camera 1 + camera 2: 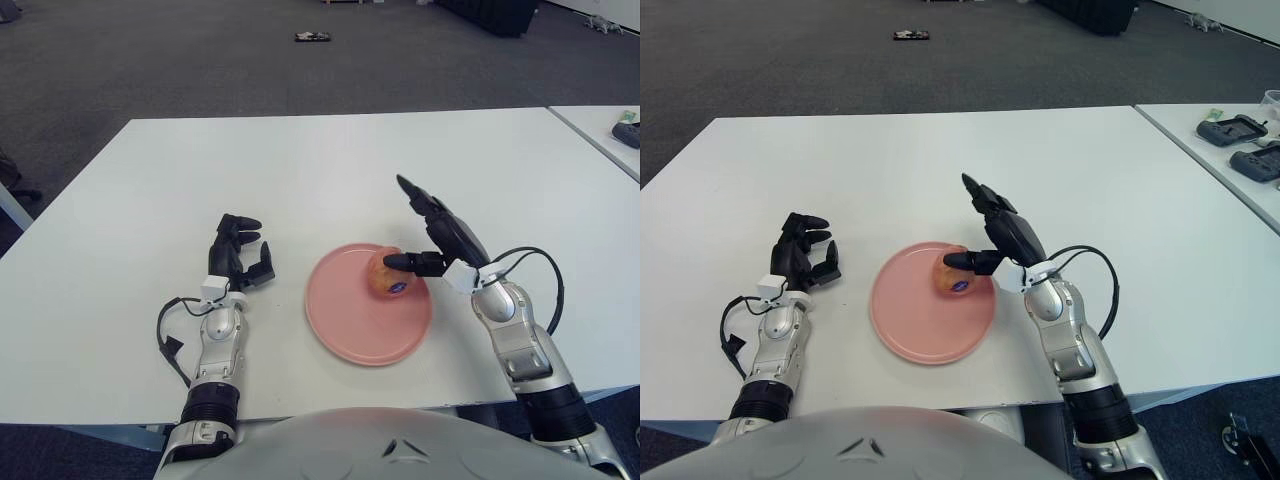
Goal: Put the apple into the plate.
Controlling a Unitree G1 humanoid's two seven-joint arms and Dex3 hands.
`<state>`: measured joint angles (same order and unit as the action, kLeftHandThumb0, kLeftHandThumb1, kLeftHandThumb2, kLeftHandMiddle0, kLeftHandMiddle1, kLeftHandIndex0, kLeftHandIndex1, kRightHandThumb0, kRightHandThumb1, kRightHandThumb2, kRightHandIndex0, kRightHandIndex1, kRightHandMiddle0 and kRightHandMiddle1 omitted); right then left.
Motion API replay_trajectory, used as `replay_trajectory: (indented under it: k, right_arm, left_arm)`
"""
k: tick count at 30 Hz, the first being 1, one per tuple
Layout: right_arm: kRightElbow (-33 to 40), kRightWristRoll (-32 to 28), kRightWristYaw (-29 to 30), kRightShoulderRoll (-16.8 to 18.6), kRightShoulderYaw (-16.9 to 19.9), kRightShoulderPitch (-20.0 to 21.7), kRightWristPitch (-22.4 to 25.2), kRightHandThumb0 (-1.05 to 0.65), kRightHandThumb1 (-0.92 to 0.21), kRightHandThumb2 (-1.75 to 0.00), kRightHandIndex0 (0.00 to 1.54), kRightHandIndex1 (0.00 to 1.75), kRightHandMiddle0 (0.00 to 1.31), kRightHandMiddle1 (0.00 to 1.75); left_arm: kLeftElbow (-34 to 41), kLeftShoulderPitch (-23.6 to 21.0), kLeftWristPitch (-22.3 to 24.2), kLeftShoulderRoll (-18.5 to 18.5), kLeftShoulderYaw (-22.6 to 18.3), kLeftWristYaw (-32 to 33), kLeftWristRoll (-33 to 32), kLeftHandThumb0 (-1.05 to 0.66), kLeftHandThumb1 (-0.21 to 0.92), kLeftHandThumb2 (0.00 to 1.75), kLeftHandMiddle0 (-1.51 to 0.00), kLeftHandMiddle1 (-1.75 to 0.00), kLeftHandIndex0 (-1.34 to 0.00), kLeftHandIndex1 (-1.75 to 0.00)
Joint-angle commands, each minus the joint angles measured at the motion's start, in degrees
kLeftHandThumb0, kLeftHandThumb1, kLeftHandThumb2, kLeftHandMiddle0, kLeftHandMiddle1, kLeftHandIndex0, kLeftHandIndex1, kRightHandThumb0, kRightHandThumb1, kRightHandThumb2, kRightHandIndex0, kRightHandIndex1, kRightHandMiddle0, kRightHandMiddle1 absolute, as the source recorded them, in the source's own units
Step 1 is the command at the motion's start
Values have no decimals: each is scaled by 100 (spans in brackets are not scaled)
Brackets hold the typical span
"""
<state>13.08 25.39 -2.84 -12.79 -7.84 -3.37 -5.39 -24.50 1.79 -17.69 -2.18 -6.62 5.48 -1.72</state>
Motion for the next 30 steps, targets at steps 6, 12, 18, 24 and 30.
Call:
replay_trajectory:
  k: [6,12,18,24,30]
  right_arm:
    - [-774,-1011,888,760,549,50,-728,-68,-76,-76,3,40,0,76]
    - [-1438,-1129,1621,1139,795,179,-1343,-42,-87,-61,1,90,14,157]
    - [-1652,-1070,2201,1464,954,238,-1209,-35,-92,-53,8,110,19,173]
    - [-1817,-1051,2559,1683,1064,264,-876,-35,-92,-53,21,118,19,174]
    - [-2092,-1013,2675,1661,1092,305,-853,-34,-92,-53,28,121,19,175]
  left_arm:
    - [-292,198,132,-25,8,-24,-6,-1,23,141,-66,-175,-51,-167]
    - [-281,204,92,-45,8,0,3,-1,22,143,-67,-175,-51,-168]
    - [-231,218,140,-63,5,-26,-35,-1,20,145,-69,-175,-52,-168]
    - [-197,222,198,-73,-13,-47,-82,-1,21,144,-68,-175,-50,-170]
    - [-186,219,236,-70,-17,-53,-85,-1,23,142,-66,-175,-48,-171]
